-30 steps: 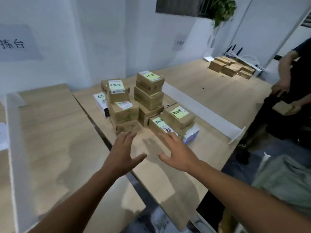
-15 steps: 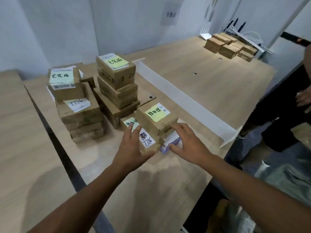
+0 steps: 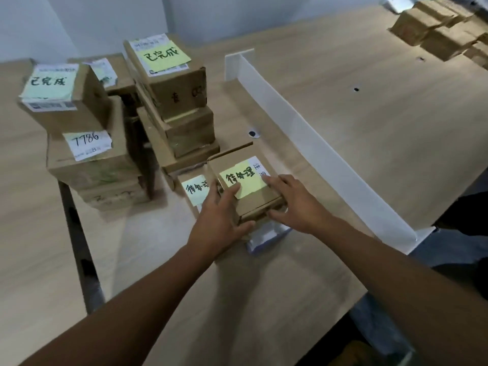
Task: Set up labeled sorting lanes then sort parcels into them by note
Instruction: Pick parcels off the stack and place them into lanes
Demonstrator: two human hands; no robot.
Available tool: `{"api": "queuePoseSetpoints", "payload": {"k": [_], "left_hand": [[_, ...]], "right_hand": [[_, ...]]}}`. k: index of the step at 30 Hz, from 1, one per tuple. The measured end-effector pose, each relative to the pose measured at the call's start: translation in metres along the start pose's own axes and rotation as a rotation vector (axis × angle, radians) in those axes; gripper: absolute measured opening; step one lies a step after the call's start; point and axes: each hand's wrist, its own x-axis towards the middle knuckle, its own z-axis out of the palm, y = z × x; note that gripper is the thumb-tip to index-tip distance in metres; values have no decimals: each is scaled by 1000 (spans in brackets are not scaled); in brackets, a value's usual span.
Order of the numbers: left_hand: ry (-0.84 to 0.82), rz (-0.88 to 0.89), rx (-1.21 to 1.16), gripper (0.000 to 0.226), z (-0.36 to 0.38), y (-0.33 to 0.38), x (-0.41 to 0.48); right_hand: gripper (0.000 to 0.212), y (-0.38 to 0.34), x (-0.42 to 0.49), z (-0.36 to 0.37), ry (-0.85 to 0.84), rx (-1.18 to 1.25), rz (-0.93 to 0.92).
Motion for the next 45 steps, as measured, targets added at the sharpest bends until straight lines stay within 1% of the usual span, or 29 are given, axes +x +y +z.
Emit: {"api": "queuePoseSetpoints", "payload": {"k": [4,8,11,14,18,22,26,30,35,40,45], "left_hand": [[52,-16,-19,88,1,12,0],[71,4,-42,88,-26,28,-25],[112,34,-31,88,-57,28,-60],[161,18,-27,86,-96,16,-100],[246,-29,-17,84,-148,-14,-162],[354,-94,-31,85,-193,-59,-237],[465,-179,-42,84,-237,-114,-326],[536,-263,-56,84,-284,-180,-423],[604,-330,-22,82,-339,-264,-529],[584,-362,-100,87,-381,-329,-574],[524,-322,-170,89,-423,-399,-560]], "right_hand": [[82,2,-10,-3,77,16,-93],[84,-19,-28,-16,124,45,-190],[85,-50,-41,-19,135,144,-306],[89,-91,-44,-9,110,189,-421],[101,-165,-44,13,32,211,-488],[108,-255,-50,45,-34,172,-644],[104,-356,-68,94,-71,180,-799],[102,-464,-98,158,-180,195,-871],[104,-586,-133,236,-241,198,-930],[102,-660,-148,286,-187,157,-956],[99,-705,-115,322,-157,207,-950]]}}
